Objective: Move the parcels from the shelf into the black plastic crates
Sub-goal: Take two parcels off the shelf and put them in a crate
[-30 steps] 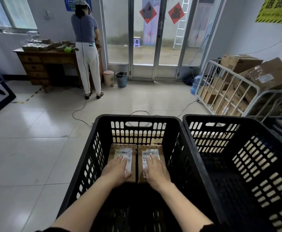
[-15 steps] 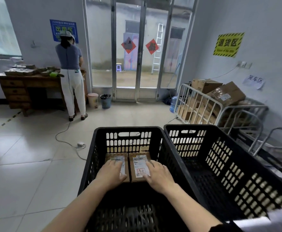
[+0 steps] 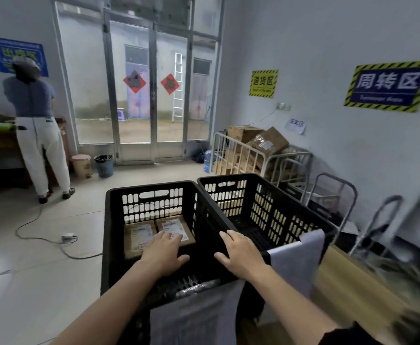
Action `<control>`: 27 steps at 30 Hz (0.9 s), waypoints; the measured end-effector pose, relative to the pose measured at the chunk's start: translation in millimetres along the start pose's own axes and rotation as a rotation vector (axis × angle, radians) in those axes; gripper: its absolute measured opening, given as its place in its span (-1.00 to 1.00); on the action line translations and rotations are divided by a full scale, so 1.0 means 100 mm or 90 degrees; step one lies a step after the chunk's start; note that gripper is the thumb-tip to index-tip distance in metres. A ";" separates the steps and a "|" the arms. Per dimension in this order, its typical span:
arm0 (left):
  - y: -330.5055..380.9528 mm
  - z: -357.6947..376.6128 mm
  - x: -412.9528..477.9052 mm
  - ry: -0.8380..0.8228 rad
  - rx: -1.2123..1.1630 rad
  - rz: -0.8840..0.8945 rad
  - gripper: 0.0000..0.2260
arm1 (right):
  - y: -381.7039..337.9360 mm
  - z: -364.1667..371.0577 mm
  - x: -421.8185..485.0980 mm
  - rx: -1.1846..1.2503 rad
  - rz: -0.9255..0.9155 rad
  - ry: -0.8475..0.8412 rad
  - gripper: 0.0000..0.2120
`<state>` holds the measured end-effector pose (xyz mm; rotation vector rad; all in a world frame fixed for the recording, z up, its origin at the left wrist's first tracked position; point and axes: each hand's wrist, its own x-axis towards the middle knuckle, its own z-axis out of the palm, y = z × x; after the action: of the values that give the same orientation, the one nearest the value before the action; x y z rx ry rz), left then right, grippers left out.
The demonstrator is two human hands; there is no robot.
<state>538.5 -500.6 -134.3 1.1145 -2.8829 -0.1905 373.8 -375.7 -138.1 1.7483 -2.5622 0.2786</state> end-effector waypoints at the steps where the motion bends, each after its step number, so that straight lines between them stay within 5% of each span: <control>1: 0.10 0.00 -0.04 0.005 -0.004 0.017 -0.43 | 0.05 -0.04 -0.12 -0.004 0.014 0.000 -0.38; 27: 3.85 0.04 -0.88 0.014 -0.004 0.396 -0.41 | 2.40 -1.22 -3.41 -0.047 0.373 0.077 -0.35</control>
<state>346.7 -158.6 -87.4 0.1772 -3.0294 -0.1542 268.4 43.4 -91.8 0.8887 -2.8823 0.2820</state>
